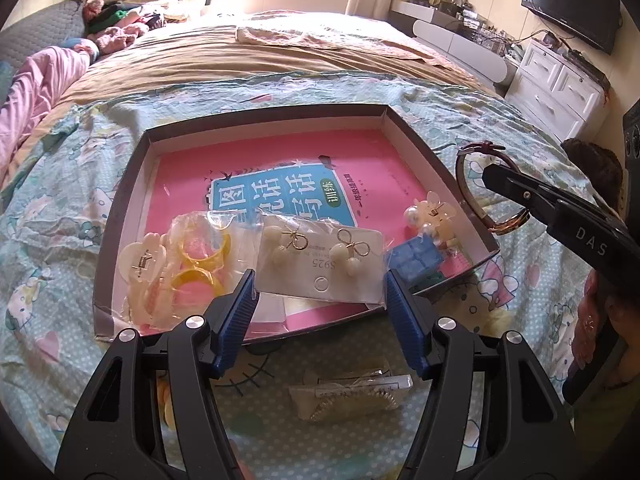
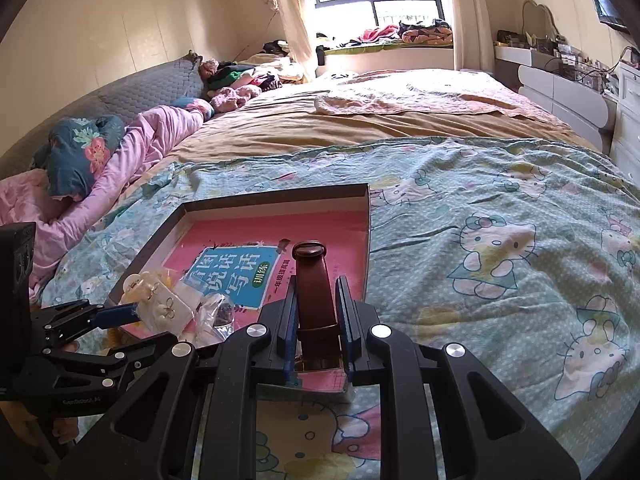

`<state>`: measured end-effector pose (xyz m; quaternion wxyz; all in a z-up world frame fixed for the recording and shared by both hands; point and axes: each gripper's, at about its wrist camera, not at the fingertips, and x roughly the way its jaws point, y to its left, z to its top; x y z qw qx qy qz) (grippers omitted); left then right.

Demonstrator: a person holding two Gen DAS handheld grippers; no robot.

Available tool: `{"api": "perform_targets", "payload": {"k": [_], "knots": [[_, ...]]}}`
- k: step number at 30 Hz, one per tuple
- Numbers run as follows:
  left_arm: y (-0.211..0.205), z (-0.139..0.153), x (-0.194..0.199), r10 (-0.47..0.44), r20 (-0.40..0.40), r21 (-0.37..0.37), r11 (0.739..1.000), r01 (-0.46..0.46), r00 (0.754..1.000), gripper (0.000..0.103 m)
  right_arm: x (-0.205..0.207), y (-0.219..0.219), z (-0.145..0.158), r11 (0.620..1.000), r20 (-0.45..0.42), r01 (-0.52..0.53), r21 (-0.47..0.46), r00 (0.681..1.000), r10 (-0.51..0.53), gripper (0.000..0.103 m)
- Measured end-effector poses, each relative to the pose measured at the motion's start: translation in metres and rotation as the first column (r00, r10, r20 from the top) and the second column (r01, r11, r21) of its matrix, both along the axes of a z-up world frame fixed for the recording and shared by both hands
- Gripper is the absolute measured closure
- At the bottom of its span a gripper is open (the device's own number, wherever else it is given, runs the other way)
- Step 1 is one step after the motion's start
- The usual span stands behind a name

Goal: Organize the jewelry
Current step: 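Carry the earring card and brown watch over the tray with both tools, then lower the earring card and watch into the tray and open both tools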

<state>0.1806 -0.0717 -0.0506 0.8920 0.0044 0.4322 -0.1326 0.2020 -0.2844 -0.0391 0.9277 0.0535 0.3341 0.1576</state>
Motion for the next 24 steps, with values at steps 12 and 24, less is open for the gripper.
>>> {"api": "perform_targets", "payload": {"k": [12,24], "knots": [[0.015,-0.011,0.015,0.063,-0.017,0.015,0.998,-0.062,0.998,0.047,0.015,-0.001,-0.008,0.999,-0.01,0.047,-0.019,0.999,-0.047,0.086],[0.024,-0.024,0.023,0.093,-0.046,0.019,0.996,-0.092,0.995,0.047,0.027,0.02,-0.016,0.988,0.027,0.071,-0.139,0.997,-0.068,0.086]]}}
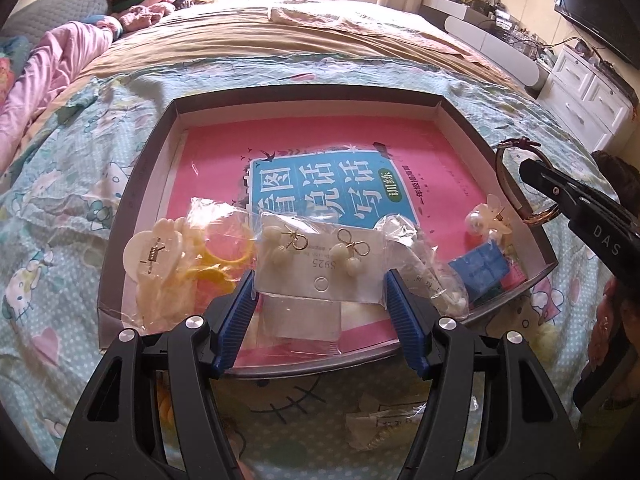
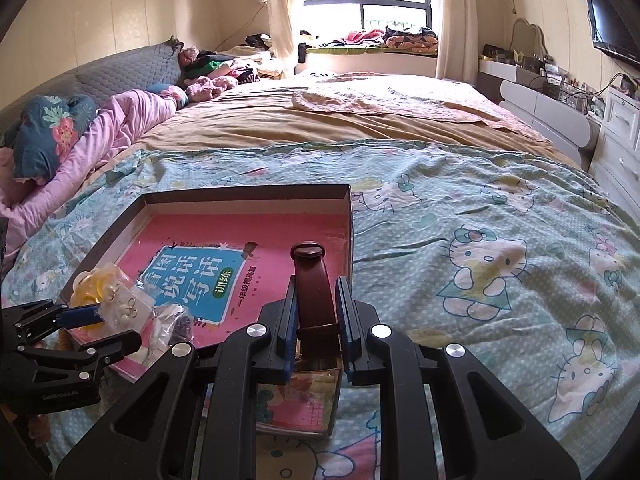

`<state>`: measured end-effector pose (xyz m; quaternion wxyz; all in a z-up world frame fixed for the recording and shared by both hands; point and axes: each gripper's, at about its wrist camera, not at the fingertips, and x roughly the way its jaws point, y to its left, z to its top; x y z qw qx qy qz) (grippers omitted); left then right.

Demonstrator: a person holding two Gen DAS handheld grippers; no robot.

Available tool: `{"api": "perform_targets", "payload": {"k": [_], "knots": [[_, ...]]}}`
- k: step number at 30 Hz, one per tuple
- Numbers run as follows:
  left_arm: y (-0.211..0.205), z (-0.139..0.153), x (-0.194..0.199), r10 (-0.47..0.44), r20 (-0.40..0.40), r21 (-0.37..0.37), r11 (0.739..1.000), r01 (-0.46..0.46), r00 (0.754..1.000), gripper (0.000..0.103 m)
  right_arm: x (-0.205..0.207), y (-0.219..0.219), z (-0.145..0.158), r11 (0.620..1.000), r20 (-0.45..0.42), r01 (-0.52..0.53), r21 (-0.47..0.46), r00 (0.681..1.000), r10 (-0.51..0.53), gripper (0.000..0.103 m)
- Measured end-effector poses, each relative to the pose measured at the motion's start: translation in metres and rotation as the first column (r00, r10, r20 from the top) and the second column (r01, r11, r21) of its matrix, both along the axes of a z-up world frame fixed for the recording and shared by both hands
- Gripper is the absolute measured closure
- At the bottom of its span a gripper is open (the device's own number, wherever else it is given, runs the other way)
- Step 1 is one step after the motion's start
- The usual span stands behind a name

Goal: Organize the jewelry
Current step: 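Lower the earring card and watch into the tray and open both tools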

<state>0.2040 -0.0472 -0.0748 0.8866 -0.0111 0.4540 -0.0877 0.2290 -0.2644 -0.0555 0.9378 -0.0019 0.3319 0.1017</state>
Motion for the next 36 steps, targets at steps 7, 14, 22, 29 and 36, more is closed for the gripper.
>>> {"api": "perform_targets", "payload": {"k": [7,14,22,29,36], "knots": [[0.002,-0.001,0.0,0.0,0.003,-0.008,1.0,0.0,1.0,0.047,-0.001,0.011,-0.002,0.999,0.01,-0.022,-0.027,1.0,0.022,0.086],[0.003,0.0,-0.001,-0.002,0.002,-0.017,1.0,0.002,1.0,0.047,-0.003,0.019,-0.004,0.998,0.0,-0.045,-0.034,0.999,0.045,0.086],[0.003,0.001,-0.002,-0.002,0.001,-0.02,1.0,0.002,1.0,0.047,-0.004,0.012,0.0,1.0,0.008,-0.022,-0.01,1.0,0.022,0.086],[0.003,0.001,-0.002,-0.002,0.001,-0.02,1.0,0.002,1.0,0.047,-0.011,0.009,0.002,0.999,0.004,-0.029,0.015,1.0,0.029,0.069],[0.003,0.005,-0.005,-0.003,0.009,-0.02,1.0,0.003,1.0,0.041,-0.02,0.01,0.007,0.998,-0.001,-0.051,0.039,0.999,0.051,0.048]]}}
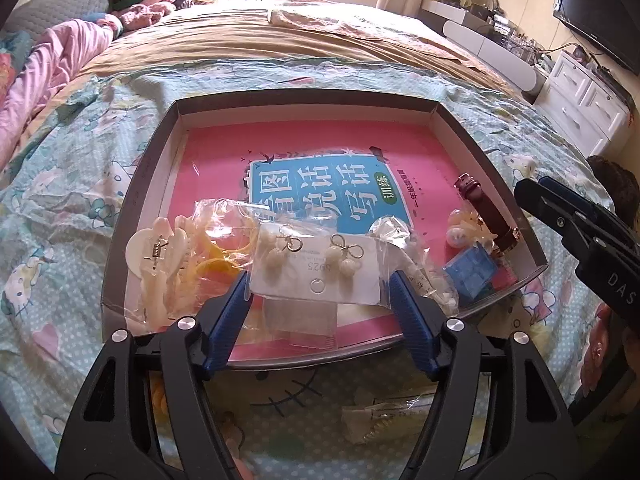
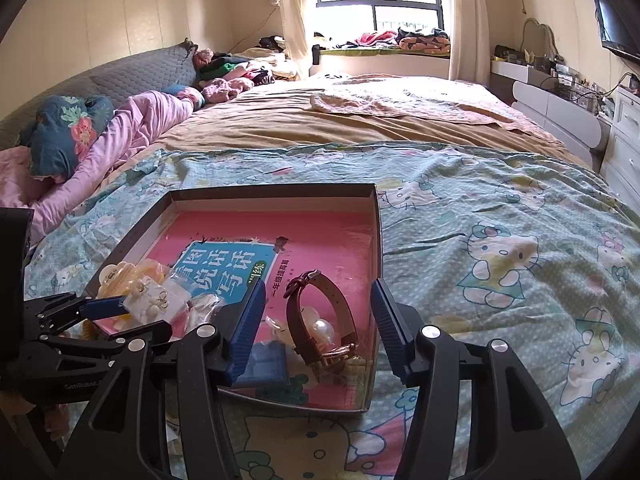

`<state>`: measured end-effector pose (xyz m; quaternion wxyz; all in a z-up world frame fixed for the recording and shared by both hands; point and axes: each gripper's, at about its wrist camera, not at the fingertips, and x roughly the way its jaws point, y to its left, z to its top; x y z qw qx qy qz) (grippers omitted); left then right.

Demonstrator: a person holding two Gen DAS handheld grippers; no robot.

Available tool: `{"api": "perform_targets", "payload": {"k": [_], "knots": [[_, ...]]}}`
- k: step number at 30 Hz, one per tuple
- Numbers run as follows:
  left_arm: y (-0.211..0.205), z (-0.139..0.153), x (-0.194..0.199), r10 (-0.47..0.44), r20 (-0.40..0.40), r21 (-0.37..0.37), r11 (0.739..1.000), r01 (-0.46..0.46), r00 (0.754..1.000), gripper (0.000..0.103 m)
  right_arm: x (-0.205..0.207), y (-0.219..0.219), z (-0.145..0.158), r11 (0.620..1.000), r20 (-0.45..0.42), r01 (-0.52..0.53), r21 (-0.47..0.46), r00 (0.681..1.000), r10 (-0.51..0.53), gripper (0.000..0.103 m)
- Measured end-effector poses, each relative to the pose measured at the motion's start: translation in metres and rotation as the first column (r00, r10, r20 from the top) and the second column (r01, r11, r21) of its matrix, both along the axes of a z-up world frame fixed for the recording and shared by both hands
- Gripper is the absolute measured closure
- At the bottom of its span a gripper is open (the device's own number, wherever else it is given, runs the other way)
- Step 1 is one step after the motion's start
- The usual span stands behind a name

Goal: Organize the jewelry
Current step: 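Lower the earring card and watch into the tray and open both tools, then withdraw both tools from the tray toward the last loose items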

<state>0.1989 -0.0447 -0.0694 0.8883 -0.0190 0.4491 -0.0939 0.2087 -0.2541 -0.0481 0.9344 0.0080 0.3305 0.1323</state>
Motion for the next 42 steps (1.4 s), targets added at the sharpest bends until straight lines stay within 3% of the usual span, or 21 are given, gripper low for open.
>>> {"api": "perform_targets", "payload": {"k": [10,14,21,24,27,30,31,36,42], "knots": [[-0.002,0.013,-0.004,-0.007,0.017,0.002,1.0,0.007,1.0,0.037,-0.007,0.0,0.01,1.0,0.005,-0.011,0.017,1.0,0.011,0.046],[-0.002,0.021,-0.008,-0.008,0.033,0.0,1.0,0.008,0.999,0.033,-0.011,-0.002,0.016,1.0,0.021,-0.008,0.023,1.0,0.007,0.037],[-0.001,0.033,-0.014,-0.006,0.05,-0.002,1.0,0.006,0.999,0.029,-0.018,-0.002,0.026,0.999,0.039,-0.018,0.032,0.999,0.016,0.035],[-0.001,0.036,-0.016,-0.006,0.051,-0.002,1.0,0.006,0.999,0.024,-0.021,-0.001,0.03,0.999,0.044,-0.021,0.031,0.999,0.02,0.034],[0.001,0.041,-0.019,-0.003,0.058,-0.005,1.0,0.003,0.998,0.018,-0.027,-0.001,0.036,0.999,0.059,-0.016,0.034,0.998,0.014,0.021],[0.002,0.048,-0.024,-0.001,0.07,-0.005,1.0,0.001,0.998,0.014,-0.032,-0.001,0.041,0.999,0.07,-0.017,0.036,0.997,0.014,0.02],[0.002,0.051,-0.026,-0.001,0.075,-0.007,1.0,0.002,0.997,0.009,-0.033,-0.001,0.043,0.999,0.073,-0.017,0.036,0.997,0.014,0.019],[0.005,0.059,-0.034,0.012,0.094,-0.013,1.0,-0.011,0.995,0.009,-0.043,-0.002,0.052,0.999,0.094,-0.015,0.036,0.995,0.011,0.013],[0.008,0.07,-0.044,0.02,0.121,-0.009,1.0,-0.019,0.992,0.009,-0.056,-0.003,0.062,0.999,0.115,-0.021,0.039,0.993,0.016,0.013]]}}
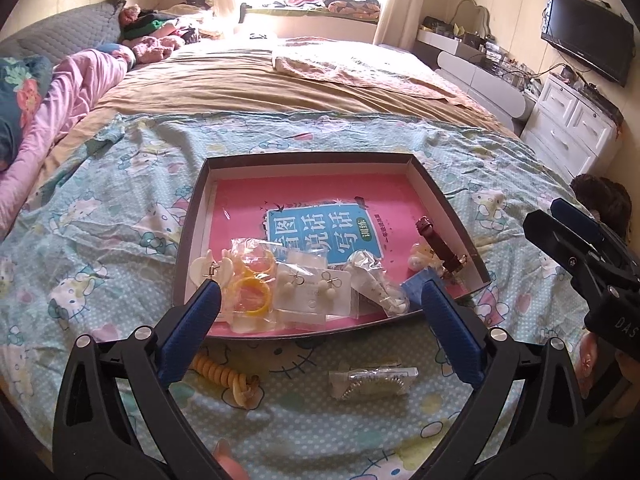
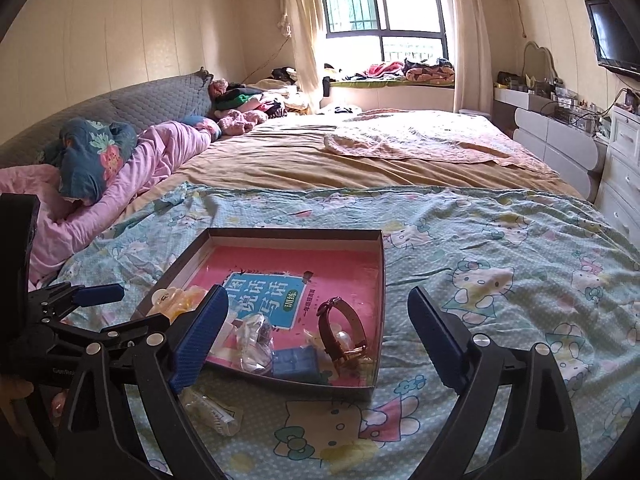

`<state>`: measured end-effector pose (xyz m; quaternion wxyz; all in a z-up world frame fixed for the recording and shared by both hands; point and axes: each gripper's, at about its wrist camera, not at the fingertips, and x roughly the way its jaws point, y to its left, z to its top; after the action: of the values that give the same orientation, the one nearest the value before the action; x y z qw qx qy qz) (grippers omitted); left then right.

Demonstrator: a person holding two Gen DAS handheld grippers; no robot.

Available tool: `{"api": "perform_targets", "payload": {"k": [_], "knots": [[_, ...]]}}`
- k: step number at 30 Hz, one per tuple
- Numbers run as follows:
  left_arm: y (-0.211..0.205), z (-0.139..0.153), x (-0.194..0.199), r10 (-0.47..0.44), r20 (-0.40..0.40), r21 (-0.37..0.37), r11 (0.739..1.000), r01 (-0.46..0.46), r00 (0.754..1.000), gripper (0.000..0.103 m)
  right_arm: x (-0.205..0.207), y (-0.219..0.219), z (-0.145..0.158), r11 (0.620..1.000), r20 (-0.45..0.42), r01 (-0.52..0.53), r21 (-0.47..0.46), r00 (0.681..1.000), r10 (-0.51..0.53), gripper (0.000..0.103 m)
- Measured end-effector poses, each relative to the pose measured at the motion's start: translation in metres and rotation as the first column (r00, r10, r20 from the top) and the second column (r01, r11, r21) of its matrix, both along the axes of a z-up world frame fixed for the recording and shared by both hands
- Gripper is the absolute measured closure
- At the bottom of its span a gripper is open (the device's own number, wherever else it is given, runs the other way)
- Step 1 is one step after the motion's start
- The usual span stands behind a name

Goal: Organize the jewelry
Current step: 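Withdraw both tools from the tray toward the last loose items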

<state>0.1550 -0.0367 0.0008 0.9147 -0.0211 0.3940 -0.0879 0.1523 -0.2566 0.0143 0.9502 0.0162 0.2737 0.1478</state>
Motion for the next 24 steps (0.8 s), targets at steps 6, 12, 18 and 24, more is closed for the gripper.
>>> {"api": "perform_targets", "payload": {"k": [6,12,18,24], "knots": [[0.003,0.011,-0.013,0.002,0.026,0.0,1.0,-0.002,1.0,0.009,-0.015,0.003,0.01,1.0,0.017,-0.011,0.002,1.0,0.011,0.012],[0.009,0.019,-0.026,0.008,0.048,-0.001,1.0,-0.008,0.999,0.009,-0.03,0.006,0.021,1.0,0.033,-0.029,0.006,0.999,0.028,0.012],[0.013,0.024,-0.041,0.013,0.066,0.001,1.0,-0.013,0.998,0.009,-0.046,0.007,0.028,0.999,0.048,-0.039,0.004,0.998,0.039,0.006],[0.017,0.026,-0.057,0.011,0.084,0.013,1.0,-0.012,0.996,0.009,-0.062,0.01,0.03,0.999,0.057,-0.054,-0.003,0.997,0.054,0.004]]}}
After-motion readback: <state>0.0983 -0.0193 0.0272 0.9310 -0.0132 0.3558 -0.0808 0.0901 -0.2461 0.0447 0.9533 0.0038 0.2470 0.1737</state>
